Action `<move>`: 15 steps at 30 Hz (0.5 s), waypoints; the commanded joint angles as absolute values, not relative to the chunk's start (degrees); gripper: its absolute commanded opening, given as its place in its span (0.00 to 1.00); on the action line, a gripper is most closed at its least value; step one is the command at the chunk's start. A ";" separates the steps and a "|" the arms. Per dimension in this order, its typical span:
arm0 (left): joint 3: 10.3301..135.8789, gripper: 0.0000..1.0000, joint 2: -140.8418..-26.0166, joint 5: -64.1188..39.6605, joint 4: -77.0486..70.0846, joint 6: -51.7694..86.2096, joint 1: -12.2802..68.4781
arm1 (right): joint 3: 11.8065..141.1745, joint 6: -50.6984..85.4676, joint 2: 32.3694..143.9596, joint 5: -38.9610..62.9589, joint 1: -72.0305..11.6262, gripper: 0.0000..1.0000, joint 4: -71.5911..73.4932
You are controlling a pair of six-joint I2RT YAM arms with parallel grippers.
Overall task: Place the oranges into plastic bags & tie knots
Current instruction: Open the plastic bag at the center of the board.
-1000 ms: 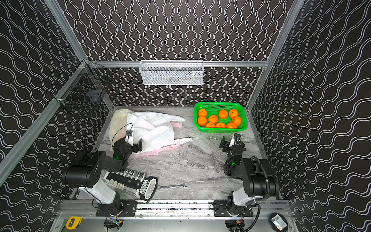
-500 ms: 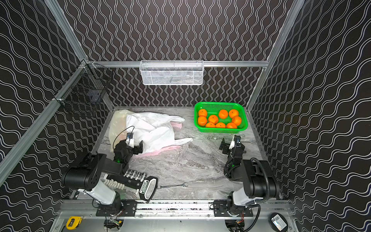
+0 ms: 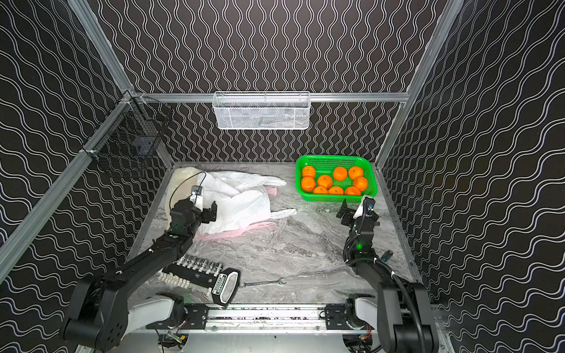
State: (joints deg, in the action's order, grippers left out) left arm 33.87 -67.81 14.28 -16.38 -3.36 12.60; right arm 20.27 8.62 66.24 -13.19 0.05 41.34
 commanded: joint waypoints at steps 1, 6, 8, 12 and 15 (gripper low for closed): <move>37.59 0.99 -65.82 7.83 -2.49 -0.11 12.63 | 23.59 14.90 64.82 -9.40 0.00 1.00 25.73; 45.58 0.99 -66.28 1.01 9.78 6.01 12.65 | 32.89 26.48 66.69 -6.11 0.05 1.00 6.60; 49.68 0.99 -68.19 4.26 17.65 12.67 12.66 | 36.36 27.34 68.34 0.57 0.07 1.00 2.06; 59.43 0.99 -76.87 7.98 33.53 19.03 11.86 | 36.12 27.95 69.20 17.04 0.08 1.00 4.61; 60.67 0.99 -78.92 2.17 33.31 19.70 11.43 | 34.49 29.65 68.10 22.17 0.00 1.00 9.05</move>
State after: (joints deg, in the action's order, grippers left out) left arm 59.53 -78.19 6.31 25.41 15.62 11.62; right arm 35.33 26.24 68.79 12.08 0.10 7.29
